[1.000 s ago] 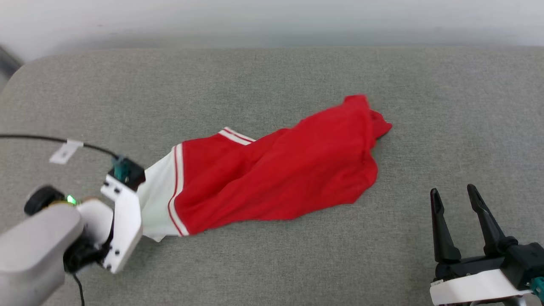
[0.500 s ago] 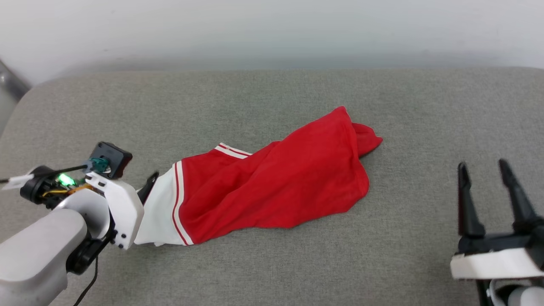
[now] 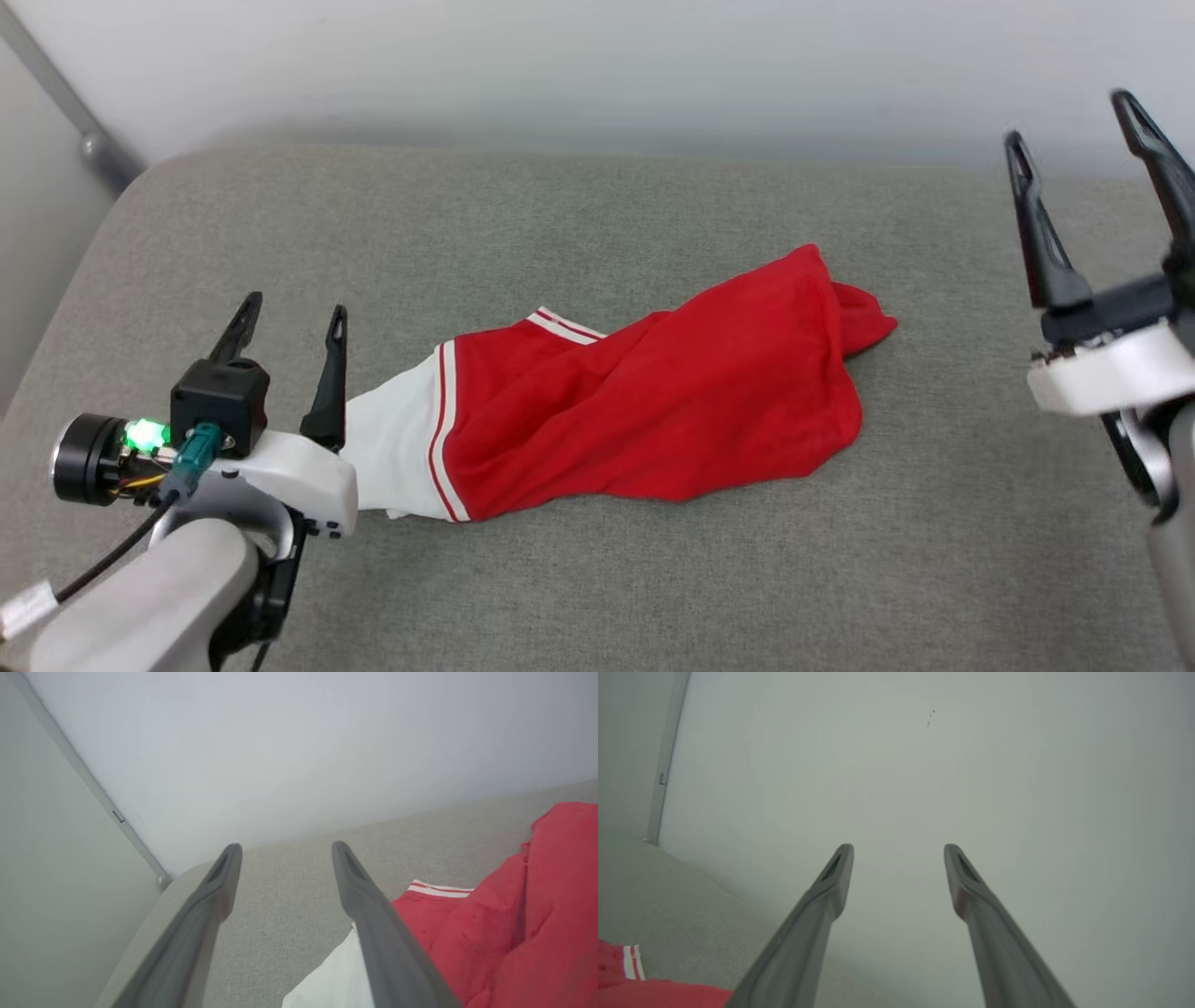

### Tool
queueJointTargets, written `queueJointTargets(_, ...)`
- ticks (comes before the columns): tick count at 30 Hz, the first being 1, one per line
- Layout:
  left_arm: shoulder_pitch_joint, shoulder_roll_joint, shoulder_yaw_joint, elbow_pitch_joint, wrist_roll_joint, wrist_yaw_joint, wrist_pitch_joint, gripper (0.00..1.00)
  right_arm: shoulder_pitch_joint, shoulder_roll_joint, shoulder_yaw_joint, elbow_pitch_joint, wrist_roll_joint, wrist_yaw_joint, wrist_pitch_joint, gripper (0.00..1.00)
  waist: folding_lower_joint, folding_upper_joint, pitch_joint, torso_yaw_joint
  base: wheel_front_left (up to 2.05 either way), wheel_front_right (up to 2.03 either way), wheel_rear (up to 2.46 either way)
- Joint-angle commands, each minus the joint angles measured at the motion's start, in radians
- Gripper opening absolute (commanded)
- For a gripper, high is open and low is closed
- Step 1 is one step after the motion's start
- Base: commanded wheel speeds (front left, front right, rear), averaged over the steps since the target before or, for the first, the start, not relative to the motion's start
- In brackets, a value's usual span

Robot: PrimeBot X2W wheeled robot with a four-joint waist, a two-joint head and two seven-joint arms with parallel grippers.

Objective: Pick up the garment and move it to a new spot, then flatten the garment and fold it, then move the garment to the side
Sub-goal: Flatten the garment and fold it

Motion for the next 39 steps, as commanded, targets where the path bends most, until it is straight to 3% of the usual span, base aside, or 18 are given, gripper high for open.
queueJointTargets(1,0.014,-0.014,0.018,-0.015,0.019,0.011,-0.006,1.0,-0.03,-0.017,0.022,0.013,0.022,-0.001,0.016,1.0,0.0,0.0,0.005,0.007,0.0,0.0,0.0)
queueJointTargets(4,0.099,-0.056,0.124,-0.055,0.099,0.049,-0.006,1.0,-0.132,-0.119,0.172,0.069,0.127,-0.001,0.138,1.0,0.0,0.0,0.021,0.02,0.0,0.0,0.0)
queueJointTargets(8,0.204,-0.133,0.251,-0.109,0.2,0.062,-0.006,1.0,-0.265,-0.244,0.416,0.103,0.314,-0.001,0.377,1.0,0.0,0.0,0.051,0.037,0.0,0.0,0.0)
queueJointTargets(14,0.324,-0.26,0.407,-0.161,0.33,0.031,-0.005,1.0,-0.446,-0.376,0.737,0.098,0.595,-0.001,0.696,1.0,0.0,0.0,0.11,0.07,0.0,0.0,0.0)
queueJointTargets(23,0.367,-0.426,0.544,-0.15,0.465,-0.084,-0.005,1.0,-0.59,-0.398,1.029,0.19,0.826,-0.001,0.972,1.0,0.0,0.0,0.201,0.128,0.0,0.0,0.0)
queueJointTargets(29,0.35,-0.509,0.601,-0.118,0.525,-0.161,-0.005,1.0,-0.564,-0.392,1.159,0.263,0.892,-0.001,1.007,1.0,0.0,0.0,0.233,0.158,0.0,0.0,0.0)
queueJointTargets(33,0.357,-0.546,0.639,-0.1,0.558,-0.2,-0.005,1.0,-0.549,-0.381,1.194,0.285,0.901,-0.001,0.982,1.0,0.0,0.0,0.239,0.16,0.0,0.0,0.0)
queueJointTargets(34,0.36,-0.554,0.649,-0.095,0.565,-0.206,-0.005,1.0,-0.553,-0.379,1.196,0.29,0.896,-0.001,0.971,0.91,0.0,0.0,0.237,0.158,0.0,0.0,0.0)
queueJointTargets(35,0.365,-0.562,0.657,-0.09,0.571,-0.215,-0.005,1.0,-0.561,-0.377,1.198,0.293,0.887,-0.001,0.957,0.17,0.0,0.0,0.233,0.154,0.0,0.0,0.0)
queueJointTargets(36,0.37,-0.567,0.666,-0.084,0.579,-0.223,-0.005,1.0,-0.571,-0.376,1.197,0.295,0.879,-0.001,0.943,0.0,0.0,0.0,0.226,0.15,0.0,0.0,0.0)
queueJointTargets(39,0.384,-0.585,0.692,-0.066,0.597,-0.241,-0.005,1.0,-0.613,-0.384,1.192,0.303,0.864,-0.001,0.891,0.0,0.0,0.0,0.194,0.131,0.0,0.0,0.0)
